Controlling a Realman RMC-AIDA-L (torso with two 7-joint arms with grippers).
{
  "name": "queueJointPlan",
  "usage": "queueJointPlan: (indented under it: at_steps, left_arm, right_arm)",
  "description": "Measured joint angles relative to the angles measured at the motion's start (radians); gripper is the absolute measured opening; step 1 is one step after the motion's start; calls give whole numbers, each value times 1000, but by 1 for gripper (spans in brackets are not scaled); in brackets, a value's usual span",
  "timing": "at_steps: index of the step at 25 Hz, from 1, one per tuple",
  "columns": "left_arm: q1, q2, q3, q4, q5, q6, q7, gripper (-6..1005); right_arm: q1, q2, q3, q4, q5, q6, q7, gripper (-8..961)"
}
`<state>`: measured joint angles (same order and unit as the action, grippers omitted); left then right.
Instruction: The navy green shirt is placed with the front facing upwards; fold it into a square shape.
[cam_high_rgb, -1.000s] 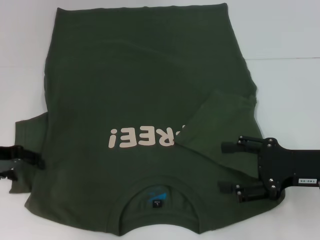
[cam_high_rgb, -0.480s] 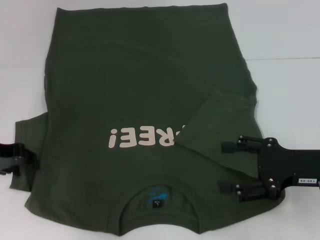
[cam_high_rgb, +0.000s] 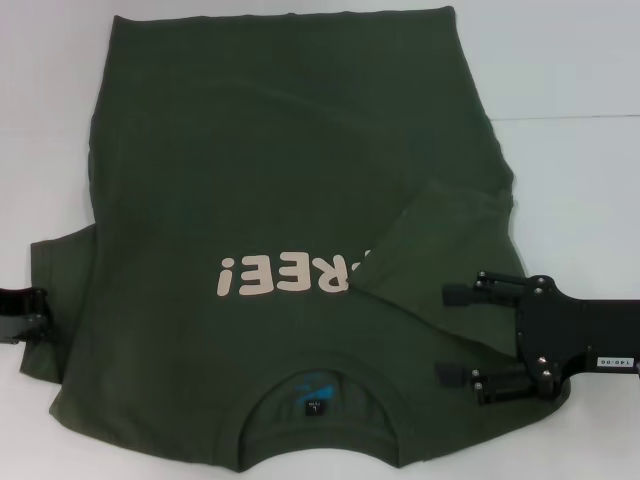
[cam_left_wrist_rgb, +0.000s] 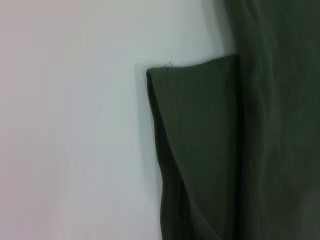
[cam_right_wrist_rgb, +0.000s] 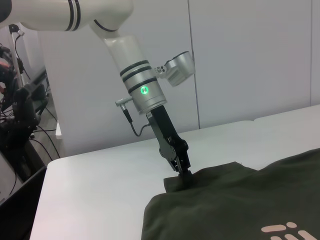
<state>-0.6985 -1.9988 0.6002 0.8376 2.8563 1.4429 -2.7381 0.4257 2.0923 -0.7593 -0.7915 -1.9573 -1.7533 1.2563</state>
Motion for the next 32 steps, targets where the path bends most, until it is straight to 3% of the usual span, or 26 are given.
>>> queueJointPlan:
  at_steps: [4, 7, 11, 21, 32]
  left_arm:
    - [0, 0, 5, 0, 0, -2, 0, 192]
    - [0, 0, 5, 0, 0, -4, 0, 54]
    - [0, -1, 10, 0, 0, -5, 3, 54]
    - [4, -11, 125, 11, 1, -25, 6, 52]
    - [-2, -12, 132, 34, 2, -24, 6, 43]
  right_arm:
    - [0, 0, 0, 0, 0, 0, 0, 942]
    - [-1, 0, 0, 0, 0, 0, 1, 941]
    - [-1, 0, 0, 0, 0, 1, 1, 941]
    - [0, 0, 2, 0, 0, 2, 2, 941]
    - [3, 0, 5, 0, 0, 2, 2, 941]
